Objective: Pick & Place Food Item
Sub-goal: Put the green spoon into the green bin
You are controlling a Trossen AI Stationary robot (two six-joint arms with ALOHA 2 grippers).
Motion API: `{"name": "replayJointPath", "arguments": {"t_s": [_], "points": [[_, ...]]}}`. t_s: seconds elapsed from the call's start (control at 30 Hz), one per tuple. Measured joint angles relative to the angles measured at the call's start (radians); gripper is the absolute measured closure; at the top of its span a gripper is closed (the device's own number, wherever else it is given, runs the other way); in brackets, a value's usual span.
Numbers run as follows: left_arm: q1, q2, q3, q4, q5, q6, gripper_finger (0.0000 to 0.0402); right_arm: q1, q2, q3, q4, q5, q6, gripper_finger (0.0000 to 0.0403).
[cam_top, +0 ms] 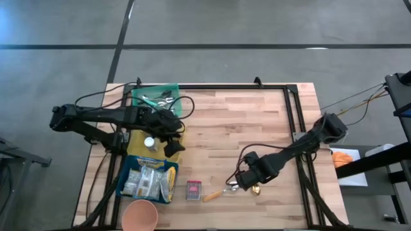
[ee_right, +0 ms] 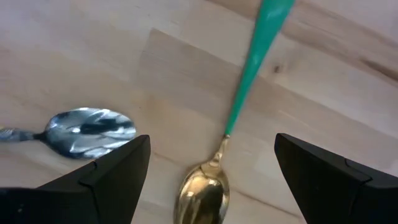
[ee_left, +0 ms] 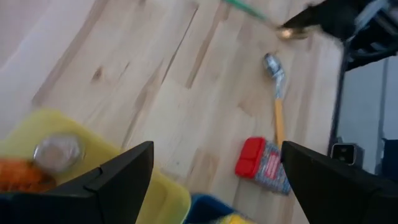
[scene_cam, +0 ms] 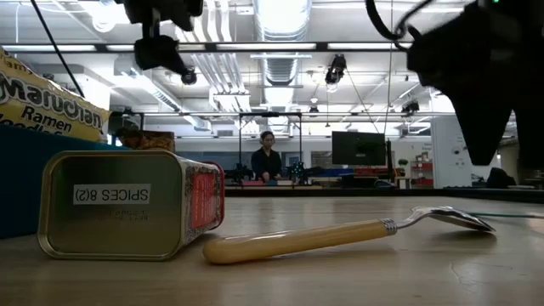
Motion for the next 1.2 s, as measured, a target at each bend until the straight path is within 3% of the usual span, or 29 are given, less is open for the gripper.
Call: {"name": "replayJointPath", "arguments": {"t_s": [0.53, 0.93, 1.2], "points": [[0.004, -0.011, 0.002, 0.177, 0.003, 0.111, 0.0043, 0.004, -0.049, -0.202, 0.229, -0.048, 0.047, 0.0066], [0.005, -0.011, 0.002, 0.172, 0.003, 0.129, 0.0043, 0.004, -0.047, -0.227, 0.238, -0.048, 0.051, 0.0206], [0.005, -0.011, 0.002, 0.170, 0.004, 0.132, 0.0043, 0.004, -0.047, -0.228, 0.259, -0.049, 0.051, 0.0248]]}}
